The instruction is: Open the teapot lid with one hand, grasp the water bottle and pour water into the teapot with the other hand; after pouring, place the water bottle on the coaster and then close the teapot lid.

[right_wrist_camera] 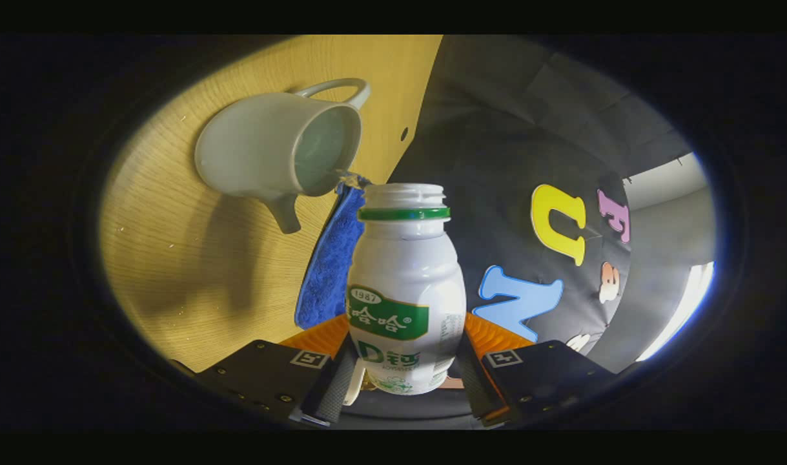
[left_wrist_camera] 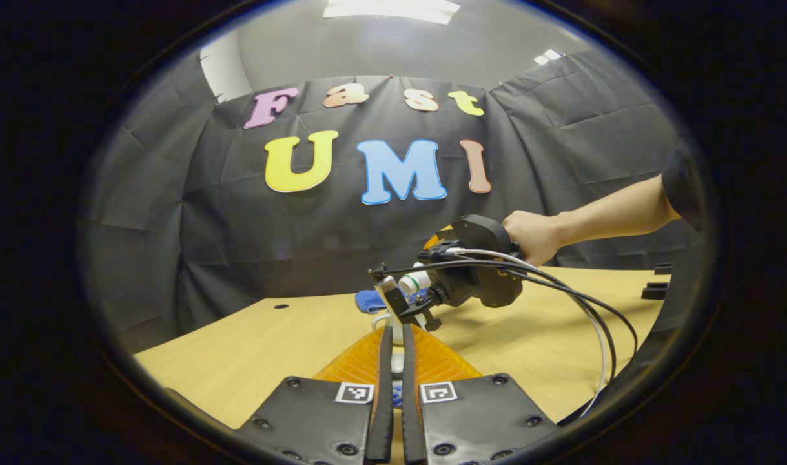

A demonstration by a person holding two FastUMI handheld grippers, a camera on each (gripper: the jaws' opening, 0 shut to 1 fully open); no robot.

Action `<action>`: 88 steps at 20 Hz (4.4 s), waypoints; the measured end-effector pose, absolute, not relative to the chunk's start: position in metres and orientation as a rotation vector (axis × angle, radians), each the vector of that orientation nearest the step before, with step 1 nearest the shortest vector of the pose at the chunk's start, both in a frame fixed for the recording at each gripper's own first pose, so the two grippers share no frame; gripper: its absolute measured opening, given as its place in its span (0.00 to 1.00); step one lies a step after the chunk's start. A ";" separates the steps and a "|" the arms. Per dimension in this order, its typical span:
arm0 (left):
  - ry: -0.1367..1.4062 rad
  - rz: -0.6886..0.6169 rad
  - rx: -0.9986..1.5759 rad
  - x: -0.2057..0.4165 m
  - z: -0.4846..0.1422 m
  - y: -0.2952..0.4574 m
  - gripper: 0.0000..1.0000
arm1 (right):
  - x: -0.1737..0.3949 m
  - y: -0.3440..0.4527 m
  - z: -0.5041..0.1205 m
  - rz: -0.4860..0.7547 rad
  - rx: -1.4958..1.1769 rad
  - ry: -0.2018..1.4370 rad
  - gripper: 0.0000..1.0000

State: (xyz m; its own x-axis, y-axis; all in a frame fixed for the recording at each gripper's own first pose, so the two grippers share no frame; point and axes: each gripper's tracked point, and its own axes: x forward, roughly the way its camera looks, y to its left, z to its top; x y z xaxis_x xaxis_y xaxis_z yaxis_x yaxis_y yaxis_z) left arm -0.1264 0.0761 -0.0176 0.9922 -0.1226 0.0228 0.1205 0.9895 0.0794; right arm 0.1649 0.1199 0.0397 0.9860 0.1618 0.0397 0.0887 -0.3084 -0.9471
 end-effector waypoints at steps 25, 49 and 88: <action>-0.045 -0.111 0.091 -0.130 -0.012 0.078 0.12 | 0.164 0.135 0.053 0.049 -2.030 -0.293 0.72; -0.042 -0.116 0.098 -0.129 -0.016 0.075 0.12 | 0.166 0.137 0.046 0.091 -2.017 -0.279 0.72; -0.061 -0.207 -0.124 0.022 0.047 0.041 0.12 | 0.138 0.026 0.031 0.259 -0.128 0.017 0.73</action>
